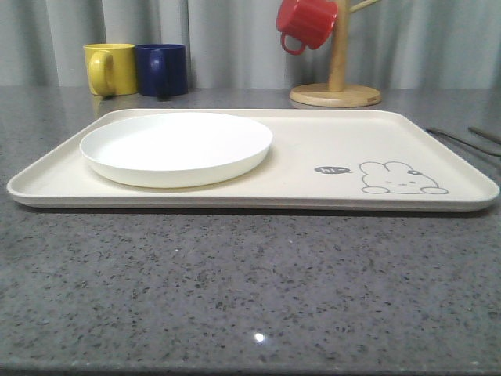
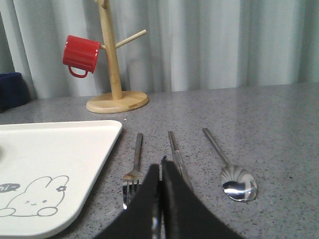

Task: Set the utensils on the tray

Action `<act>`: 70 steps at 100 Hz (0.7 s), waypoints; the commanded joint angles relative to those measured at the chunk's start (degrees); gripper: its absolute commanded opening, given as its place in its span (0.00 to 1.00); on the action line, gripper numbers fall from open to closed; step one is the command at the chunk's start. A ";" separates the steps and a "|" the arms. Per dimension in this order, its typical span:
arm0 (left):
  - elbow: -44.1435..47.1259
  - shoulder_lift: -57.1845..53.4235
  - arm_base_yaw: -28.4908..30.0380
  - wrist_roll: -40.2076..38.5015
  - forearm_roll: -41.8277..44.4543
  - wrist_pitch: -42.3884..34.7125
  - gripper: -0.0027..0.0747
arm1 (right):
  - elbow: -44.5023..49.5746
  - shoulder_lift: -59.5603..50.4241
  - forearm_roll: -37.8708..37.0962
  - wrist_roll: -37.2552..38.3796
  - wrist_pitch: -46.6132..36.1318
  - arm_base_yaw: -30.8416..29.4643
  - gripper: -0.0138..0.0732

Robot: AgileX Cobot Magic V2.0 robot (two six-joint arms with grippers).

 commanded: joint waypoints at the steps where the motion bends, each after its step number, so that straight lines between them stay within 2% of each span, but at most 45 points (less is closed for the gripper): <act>1: 1.34 -5.29 -0.29 -0.44 0.15 -5.43 0.34 | -1.06 -1.27 -0.12 -0.59 -4.84 -0.35 0.08; 18: 4.30 -12.61 -0.29 -0.44 0.31 -5.32 0.31 | -1.06 -1.27 -0.12 -0.59 -5.93 -0.35 0.08; 28: 5.14 -14.73 -0.29 -0.44 0.87 -5.32 0.19 | -1.06 -1.27 -0.12 -0.59 -7.92 -0.35 0.08; 38: 5.85 -15.32 -0.29 -0.44 0.98 -5.32 0.01 | -1.17 -1.27 -0.12 -0.59 -8.34 -0.35 0.08; 44: 5.94 -15.32 -0.29 -0.44 0.98 -5.18 0.01 | -2.09 -1.27 -0.12 -0.59 -7.47 -0.35 0.08; 54: 6.09 -15.32 -0.29 -0.44 0.98 -5.09 0.01 | -6.24 -0.47 -0.12 -0.59 -2.10 -0.35 0.08; 70: 6.09 -15.32 -0.29 -0.44 0.98 -5.09 0.01 | -18.36 7.52 -0.07 -0.59 13.69 -0.35 0.08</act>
